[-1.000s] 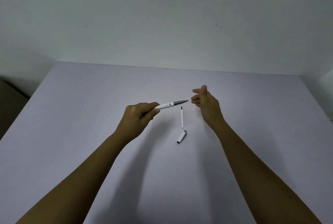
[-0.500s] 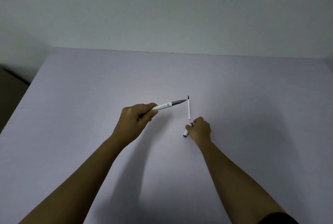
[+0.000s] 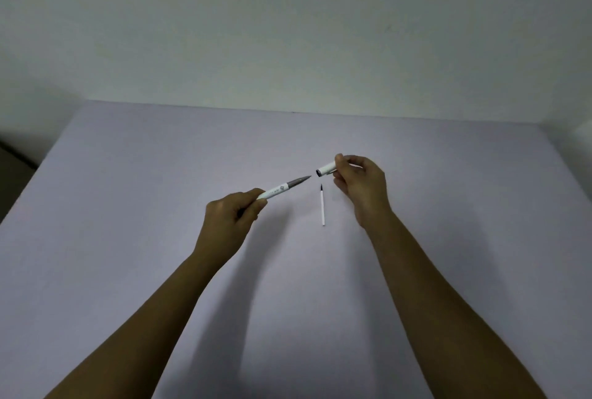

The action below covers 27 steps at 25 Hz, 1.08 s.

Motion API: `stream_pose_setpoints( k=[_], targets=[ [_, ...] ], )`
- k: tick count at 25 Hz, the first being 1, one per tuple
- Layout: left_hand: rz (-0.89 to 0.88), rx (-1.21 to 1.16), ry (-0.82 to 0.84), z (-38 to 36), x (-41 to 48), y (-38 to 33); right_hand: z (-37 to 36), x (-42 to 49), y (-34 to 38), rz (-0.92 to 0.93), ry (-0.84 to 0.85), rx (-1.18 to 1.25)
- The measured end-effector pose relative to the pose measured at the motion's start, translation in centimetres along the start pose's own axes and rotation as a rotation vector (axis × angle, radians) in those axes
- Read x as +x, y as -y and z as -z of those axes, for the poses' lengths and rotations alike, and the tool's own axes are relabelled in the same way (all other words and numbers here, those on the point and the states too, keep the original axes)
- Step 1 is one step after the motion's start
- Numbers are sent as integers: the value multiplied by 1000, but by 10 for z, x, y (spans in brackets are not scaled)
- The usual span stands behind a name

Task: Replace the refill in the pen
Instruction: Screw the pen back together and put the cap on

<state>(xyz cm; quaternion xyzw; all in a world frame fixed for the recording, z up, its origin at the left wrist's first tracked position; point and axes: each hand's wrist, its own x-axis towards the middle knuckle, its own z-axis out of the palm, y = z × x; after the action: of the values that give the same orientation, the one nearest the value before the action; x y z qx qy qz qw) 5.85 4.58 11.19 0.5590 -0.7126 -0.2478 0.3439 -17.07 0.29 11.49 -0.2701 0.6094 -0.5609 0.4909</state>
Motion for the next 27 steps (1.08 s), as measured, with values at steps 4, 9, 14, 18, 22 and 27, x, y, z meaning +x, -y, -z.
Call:
stream_pose_setpoints(
  k=[4, 9, 14, 18, 22, 27],
  targets=[
    [12, 9, -36, 0, 1, -4, -8, -13, 11, 13, 21, 2],
    [-7, 12, -45, 3, 1, -8, -11, -20, 13, 21, 41, -5],
    [-2, -14, -39, 1, 0, -10, -19, -27, 10, 38, 121, -87],
    [-33, 36, -73, -5, 0, -13, -24, -29, 3, 26, 134, -116],
    [-93, 174, -20, -9, 3, -13, -24, -24, -5, 15, 125, -122],
    [45, 315, 75, -38, 12, -5, -14, -2, -23, 16, 181, -170]
  ],
)
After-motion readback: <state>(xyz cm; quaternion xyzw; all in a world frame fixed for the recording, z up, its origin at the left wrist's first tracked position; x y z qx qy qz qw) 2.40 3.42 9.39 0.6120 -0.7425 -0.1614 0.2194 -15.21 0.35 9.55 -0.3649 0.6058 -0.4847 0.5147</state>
